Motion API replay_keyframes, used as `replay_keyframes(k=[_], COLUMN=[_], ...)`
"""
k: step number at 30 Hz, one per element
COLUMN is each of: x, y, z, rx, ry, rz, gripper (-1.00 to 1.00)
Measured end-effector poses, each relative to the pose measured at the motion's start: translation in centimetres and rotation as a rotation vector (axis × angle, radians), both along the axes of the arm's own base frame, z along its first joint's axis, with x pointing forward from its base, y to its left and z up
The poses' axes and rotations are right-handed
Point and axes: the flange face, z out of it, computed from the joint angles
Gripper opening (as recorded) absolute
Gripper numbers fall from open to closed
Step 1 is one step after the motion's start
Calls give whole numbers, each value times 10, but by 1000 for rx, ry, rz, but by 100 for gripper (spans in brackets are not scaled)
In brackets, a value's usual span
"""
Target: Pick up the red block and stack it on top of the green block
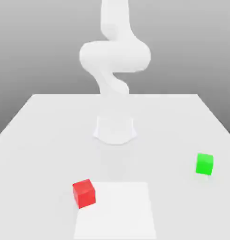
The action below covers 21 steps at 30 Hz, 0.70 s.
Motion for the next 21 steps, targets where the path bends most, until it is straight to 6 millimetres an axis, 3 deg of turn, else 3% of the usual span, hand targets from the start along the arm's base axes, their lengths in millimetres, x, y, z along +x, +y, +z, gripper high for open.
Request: replay_keyframes(k=[4,9,13,17,19,21], x=[44,65,55,26,6,0], y=[-21,-40,-52,-65,-75,-77], z=[-99,-224,-318,-402,-437,-458], rx=[149,275,330,347,344,340], ry=[159,348,486,601,645,658], rz=[-156,-378,-578,-796,-909,-944], gripper=[0,0,0,0,0,0])
